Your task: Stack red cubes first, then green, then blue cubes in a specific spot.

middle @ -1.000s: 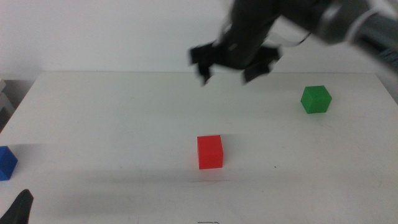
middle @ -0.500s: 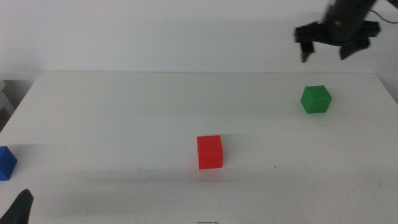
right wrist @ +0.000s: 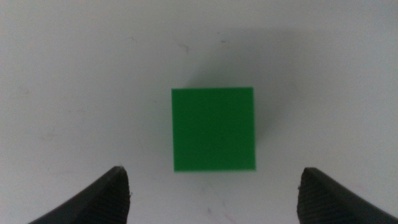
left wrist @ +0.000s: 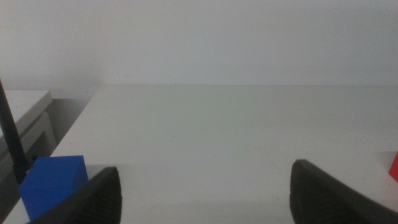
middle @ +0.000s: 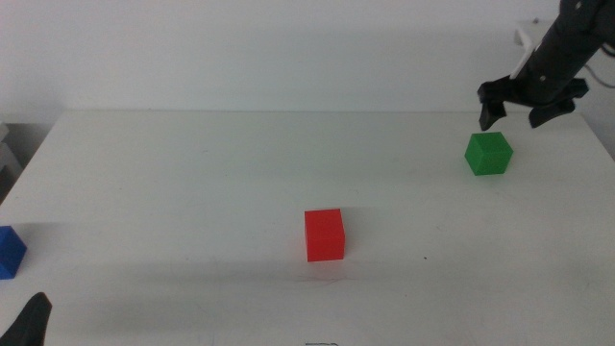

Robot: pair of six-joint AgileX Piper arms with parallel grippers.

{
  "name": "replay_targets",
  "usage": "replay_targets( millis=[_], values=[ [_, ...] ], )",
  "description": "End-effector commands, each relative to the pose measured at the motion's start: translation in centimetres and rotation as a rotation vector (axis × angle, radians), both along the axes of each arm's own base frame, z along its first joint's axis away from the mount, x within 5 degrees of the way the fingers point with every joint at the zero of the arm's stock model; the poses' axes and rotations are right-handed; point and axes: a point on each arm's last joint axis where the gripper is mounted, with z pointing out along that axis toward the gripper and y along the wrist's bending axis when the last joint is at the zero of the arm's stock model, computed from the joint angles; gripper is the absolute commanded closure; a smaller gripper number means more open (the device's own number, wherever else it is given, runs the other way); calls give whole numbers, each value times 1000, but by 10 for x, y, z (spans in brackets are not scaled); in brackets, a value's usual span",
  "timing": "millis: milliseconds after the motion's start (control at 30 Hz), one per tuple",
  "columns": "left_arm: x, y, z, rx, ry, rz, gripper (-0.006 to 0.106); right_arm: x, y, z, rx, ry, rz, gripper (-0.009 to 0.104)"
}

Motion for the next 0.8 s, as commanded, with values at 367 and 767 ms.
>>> replay_targets(
  millis=[367, 767],
  values=[
    [-1, 0, 10, -24, -101, -1, 10, 16, -1, 1, 5, -136, 31, 15],
    [-1, 0, 10, -24, -101, -1, 10, 24, -2, -26, -18, -105, 36, 33]
  ],
)
